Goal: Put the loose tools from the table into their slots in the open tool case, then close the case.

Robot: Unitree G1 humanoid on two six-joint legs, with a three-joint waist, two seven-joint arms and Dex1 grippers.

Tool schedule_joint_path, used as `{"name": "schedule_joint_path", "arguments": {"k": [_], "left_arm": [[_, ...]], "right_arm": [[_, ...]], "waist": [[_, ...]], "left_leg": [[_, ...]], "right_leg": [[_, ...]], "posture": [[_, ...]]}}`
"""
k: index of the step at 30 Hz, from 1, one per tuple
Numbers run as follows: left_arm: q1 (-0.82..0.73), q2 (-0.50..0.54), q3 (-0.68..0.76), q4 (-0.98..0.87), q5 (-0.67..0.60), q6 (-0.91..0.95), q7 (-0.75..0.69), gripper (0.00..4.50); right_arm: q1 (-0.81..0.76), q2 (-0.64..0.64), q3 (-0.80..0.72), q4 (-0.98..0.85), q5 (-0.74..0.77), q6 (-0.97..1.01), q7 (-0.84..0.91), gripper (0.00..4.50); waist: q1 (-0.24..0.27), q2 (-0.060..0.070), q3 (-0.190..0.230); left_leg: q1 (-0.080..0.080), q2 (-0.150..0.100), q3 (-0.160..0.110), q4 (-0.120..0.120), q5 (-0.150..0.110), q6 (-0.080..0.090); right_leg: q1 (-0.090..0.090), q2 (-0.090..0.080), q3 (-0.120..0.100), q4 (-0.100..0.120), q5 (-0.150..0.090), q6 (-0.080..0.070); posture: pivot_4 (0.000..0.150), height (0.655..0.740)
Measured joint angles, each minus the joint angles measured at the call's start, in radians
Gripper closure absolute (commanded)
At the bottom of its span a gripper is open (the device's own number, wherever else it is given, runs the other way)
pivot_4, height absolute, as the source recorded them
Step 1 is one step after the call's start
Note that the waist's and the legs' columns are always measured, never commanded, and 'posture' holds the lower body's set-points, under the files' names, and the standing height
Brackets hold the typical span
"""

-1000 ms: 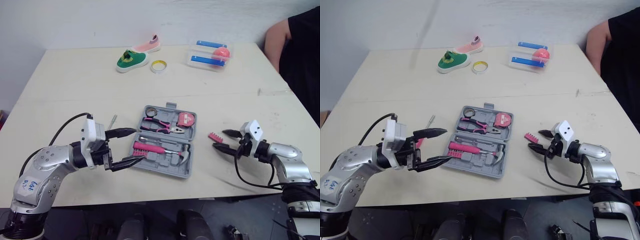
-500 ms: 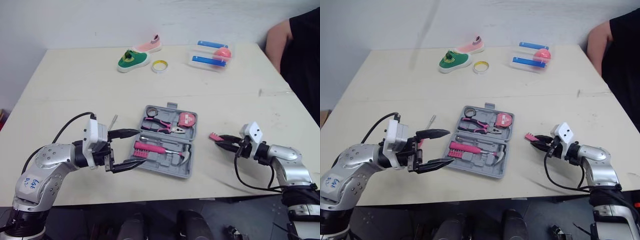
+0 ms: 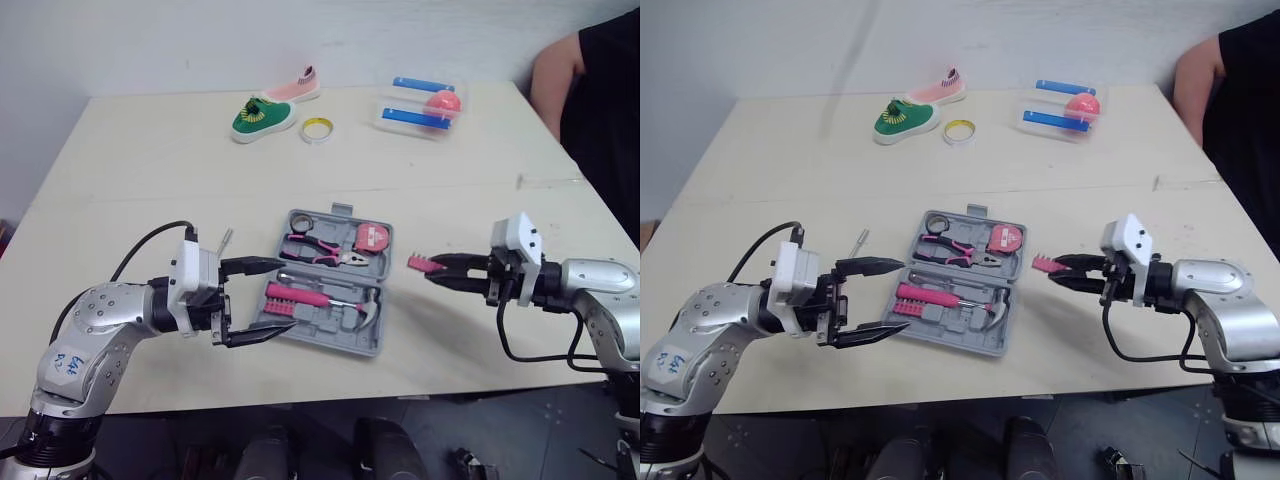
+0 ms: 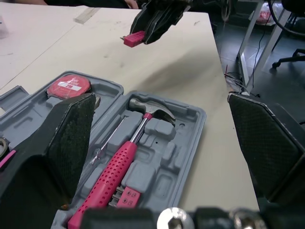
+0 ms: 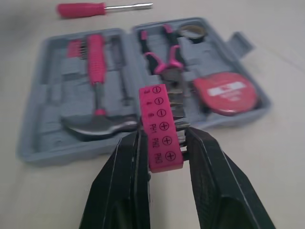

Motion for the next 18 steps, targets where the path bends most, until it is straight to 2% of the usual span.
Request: {"name": "schedule_joint_path", "arguments": {"k": [8, 18], "left_arm": [[0.031, 0.004, 0.003, 0.037, 0.046, -0.082, -0.051, 0.00], [0.088, 0.028, 0.021, 0.039, 0.051, -0.081, -0.054, 0.00]], "right_arm": [[-0.087, -0.023, 0.160, -0.279, 0.096, 0.342, -0.078, 3.75], [-0.167, 0.018, 0.303, -0.352, 0.095, 0.508, -0.201, 3.75]], "waist": [[0.010, 0.000, 0.000], [0.019, -0.001, 0.001]], "left_leg": [[-0.009, -0.001, 0.001, 0.000, 0.001, 0.000], [-0.009, -0.001, 0.002, 0.001, 0.001, 0.001]], "right_leg": [[-0.009, 0.000, 0.000, 0.002, 0.000, 0.000], [-0.010, -0.001, 0.001, 0.002, 0.000, 0.000]], "posture": [[0.150, 0.7400], [0.150, 0.7400]]}}
